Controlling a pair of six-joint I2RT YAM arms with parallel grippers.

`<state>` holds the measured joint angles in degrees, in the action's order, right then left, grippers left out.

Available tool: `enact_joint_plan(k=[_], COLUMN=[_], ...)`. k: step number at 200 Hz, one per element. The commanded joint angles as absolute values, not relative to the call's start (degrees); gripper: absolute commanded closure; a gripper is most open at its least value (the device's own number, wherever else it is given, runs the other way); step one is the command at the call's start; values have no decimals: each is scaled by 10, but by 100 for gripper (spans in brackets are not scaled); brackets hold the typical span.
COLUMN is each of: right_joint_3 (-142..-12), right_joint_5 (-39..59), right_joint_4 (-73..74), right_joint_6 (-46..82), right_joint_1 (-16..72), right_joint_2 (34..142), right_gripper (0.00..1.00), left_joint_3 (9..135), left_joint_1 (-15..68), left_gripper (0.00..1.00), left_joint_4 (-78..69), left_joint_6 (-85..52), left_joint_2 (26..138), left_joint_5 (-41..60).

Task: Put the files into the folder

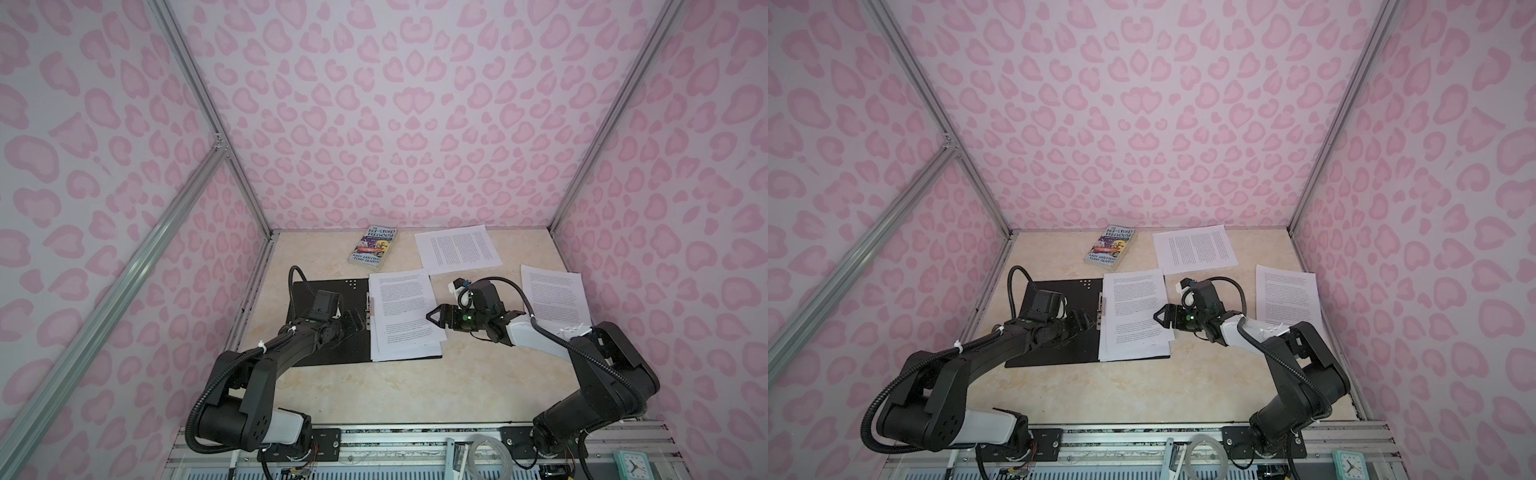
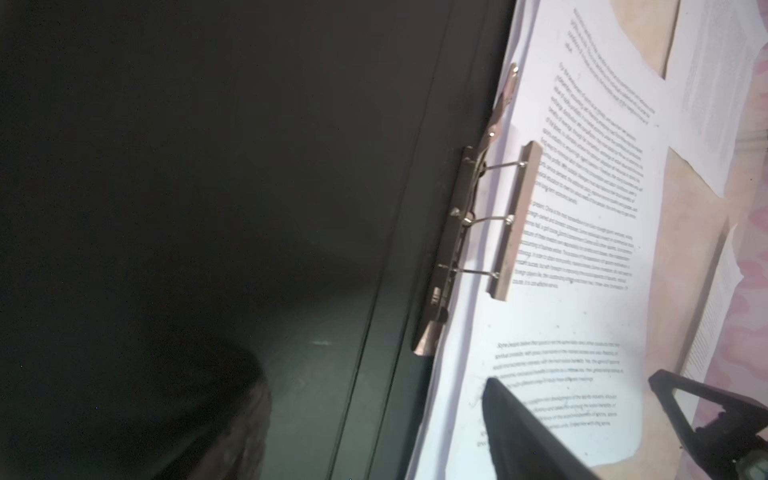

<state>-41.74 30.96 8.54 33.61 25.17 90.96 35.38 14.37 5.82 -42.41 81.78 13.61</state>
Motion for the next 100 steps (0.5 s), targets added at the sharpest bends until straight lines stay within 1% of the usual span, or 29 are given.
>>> enact_joint_plan(k=[1, 17, 46, 74, 100], right_joint_3=[-432, -439, -456, -463, -462], right_joint_5=[236, 249, 252, 289, 323], right_joint_4=[35, 44, 44, 59, 76], right_joint_6=[279, 275, 274, 286, 306], right_joint_1=[245, 246, 246, 243, 241], right_joint_2=[930, 946, 973, 1003, 1026], right_gripper=[19, 20, 22, 34, 40], left_joint_3=[344, 341, 333, 332, 332], left_joint_1=[145, 144, 146, 146, 146], left_gripper=[20, 20, 20, 20, 20], left_joint_4=[-5, -16, -12, -12, -13], left_joint_6=[-424, -423, -417, -417, -418], left_joint_2=[832, 836, 825, 823, 828], left_joint_5=[151, 165, 152, 160, 164])
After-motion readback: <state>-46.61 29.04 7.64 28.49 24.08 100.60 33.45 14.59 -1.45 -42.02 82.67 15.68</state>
